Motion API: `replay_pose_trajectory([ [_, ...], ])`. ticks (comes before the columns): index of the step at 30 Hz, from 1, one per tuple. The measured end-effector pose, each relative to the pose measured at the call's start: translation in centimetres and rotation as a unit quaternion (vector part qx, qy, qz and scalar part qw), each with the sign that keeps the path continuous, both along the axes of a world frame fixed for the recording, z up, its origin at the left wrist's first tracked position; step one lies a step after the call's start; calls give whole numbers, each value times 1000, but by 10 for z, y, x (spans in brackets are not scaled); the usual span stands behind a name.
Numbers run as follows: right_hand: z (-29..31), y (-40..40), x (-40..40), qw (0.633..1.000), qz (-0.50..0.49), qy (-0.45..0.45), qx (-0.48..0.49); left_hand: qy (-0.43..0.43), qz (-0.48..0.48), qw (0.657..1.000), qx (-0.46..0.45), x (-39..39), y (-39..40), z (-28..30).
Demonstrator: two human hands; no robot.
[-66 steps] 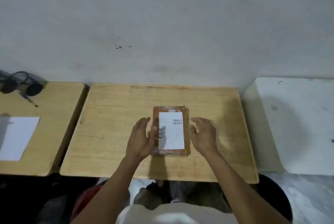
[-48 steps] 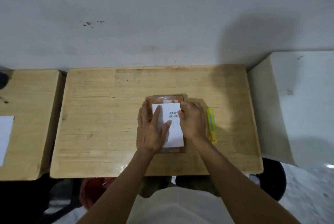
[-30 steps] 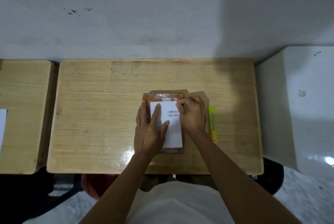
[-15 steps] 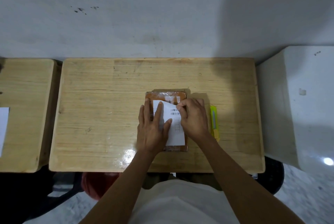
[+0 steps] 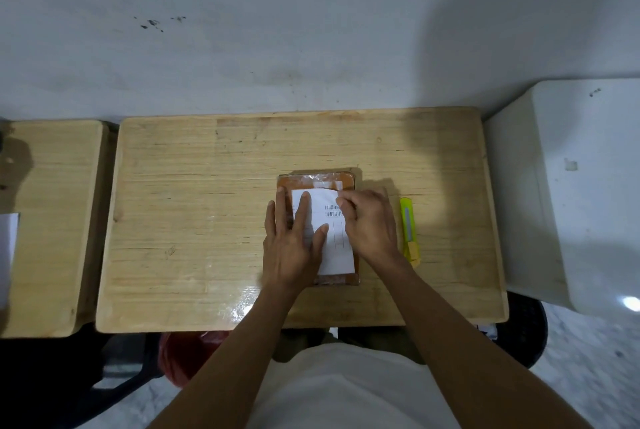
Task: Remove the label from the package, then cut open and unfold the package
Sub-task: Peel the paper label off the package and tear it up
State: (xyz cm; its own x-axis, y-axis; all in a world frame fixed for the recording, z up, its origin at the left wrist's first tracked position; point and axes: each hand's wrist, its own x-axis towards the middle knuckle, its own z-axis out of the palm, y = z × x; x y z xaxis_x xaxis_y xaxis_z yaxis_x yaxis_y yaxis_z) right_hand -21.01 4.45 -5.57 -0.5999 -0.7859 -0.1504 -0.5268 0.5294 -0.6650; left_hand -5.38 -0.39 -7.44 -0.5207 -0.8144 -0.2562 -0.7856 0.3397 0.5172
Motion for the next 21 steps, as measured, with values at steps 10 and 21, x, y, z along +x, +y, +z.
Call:
replay_pose_trajectory([
  [10,7,6,4,997,22,68,12,12,-14,1000,-14,0,-1,-2],
  [21,16,3,-15,987,83,-120,62,3,-35,999,-12,4,-3,-11],
])
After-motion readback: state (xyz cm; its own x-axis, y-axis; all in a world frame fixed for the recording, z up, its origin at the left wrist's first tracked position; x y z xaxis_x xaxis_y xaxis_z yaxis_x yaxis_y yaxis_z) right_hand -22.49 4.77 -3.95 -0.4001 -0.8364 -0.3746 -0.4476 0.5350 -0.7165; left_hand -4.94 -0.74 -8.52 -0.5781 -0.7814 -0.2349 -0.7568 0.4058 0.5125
